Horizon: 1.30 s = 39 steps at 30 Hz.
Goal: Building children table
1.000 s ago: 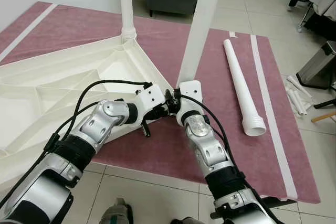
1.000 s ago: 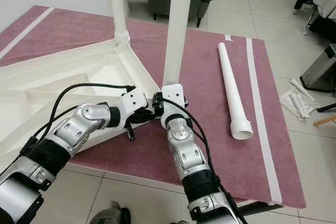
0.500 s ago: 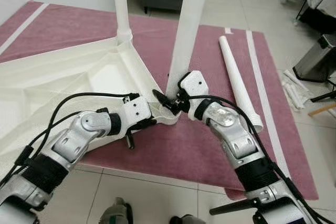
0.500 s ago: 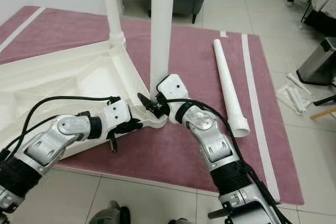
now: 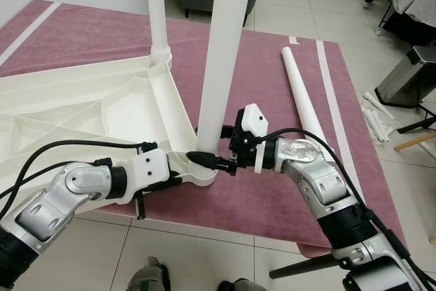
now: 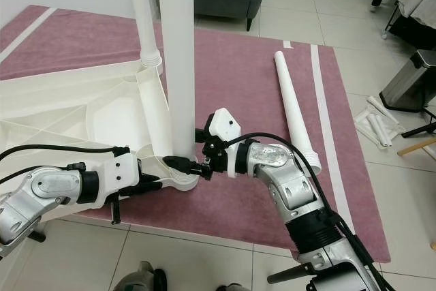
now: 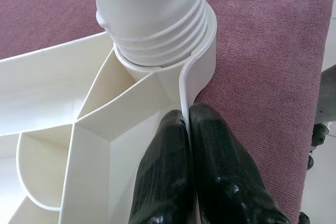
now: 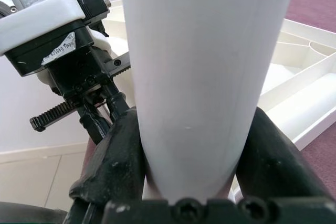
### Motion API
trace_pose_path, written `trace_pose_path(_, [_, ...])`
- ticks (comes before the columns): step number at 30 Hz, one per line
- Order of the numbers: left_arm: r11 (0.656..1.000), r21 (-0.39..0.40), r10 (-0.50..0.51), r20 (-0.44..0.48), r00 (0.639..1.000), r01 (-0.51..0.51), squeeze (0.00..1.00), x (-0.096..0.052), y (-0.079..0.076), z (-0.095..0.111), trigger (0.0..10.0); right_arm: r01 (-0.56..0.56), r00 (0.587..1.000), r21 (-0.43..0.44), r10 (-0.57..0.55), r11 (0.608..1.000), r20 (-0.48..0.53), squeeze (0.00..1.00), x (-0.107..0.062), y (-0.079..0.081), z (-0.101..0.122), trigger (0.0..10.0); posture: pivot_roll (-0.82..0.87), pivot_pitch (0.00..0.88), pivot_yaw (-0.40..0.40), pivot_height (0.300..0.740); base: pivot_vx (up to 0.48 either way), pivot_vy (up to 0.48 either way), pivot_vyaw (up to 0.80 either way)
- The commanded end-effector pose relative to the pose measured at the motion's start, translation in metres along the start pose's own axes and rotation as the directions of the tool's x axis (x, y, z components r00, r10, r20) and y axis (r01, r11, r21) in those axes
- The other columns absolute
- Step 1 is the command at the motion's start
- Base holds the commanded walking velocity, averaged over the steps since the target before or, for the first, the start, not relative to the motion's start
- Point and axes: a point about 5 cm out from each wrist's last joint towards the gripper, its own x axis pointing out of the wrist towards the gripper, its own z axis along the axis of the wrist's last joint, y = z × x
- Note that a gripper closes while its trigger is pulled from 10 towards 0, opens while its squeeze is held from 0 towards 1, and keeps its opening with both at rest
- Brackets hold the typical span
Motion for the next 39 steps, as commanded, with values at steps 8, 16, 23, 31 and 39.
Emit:
trace_pose_path(8, [0.973, 0.032, -0.228, 0.049, 0.972, 0.227, 0.0, 0.01, -0.004, 0.013, 0.0, 0.239, 0.967, 0.003, -0.238, 0.971, -0.087, 0.0, 0.0, -0.014, -0.016, 0.0, 0.16, 0.077, -0.022, 0.74, 0.0, 0.0, 0.0])
trace_pose_path(16, [0.986, 0.021, -0.168, 0.114, 0.979, 0.167, 0.0, 0.031, 0.012, 0.026, 0.0, 0.446, 0.878, -0.024, -0.443, 0.895, -0.182, 0.0, 0.004, -0.019, -0.035, 0.0, 0.14, 0.075, -0.012, 0.74, 0.0, 0.0, 0.0])
trace_pose_path(23, [0.999, -0.016, -0.033, 0.205, 0.978, 0.037, 0.0, 0.075, 0.055, 0.059, 0.0, 0.856, 0.468, -0.066, -0.823, 0.513, -0.321, 0.0, 0.004, -0.028, -0.065, 0.0, 0.14, 0.081, 0.004, 0.74, 0.0, 0.0, 0.0])
trace_pose_path(31, [0.999, -0.04, 0.024, 0.216, 0.976, -0.016, 0.0, 0.092, 0.069, 0.073, 0.0, 0.94, 0.303, -0.05, -0.895, 0.336, -0.326, 0.0, 0.009, -0.028, -0.066, 0.0, 0.14, 0.082, 0.009, 0.74, 0.0, 0.0, 0.0])
trace_pose_path(39, [0.999, -0.033, 0.015, 0.199, 0.98, -0.009, 0.0, 0.1, 0.074, 0.072, 0.0, 0.982, 0.181, 0.005, -0.924, 0.19, -0.337, 0.0, 0.022, -0.016, -0.066, 0.0, 0.14, 0.087, 0.01, 0.74, 0.0, 0.0, 0.0])
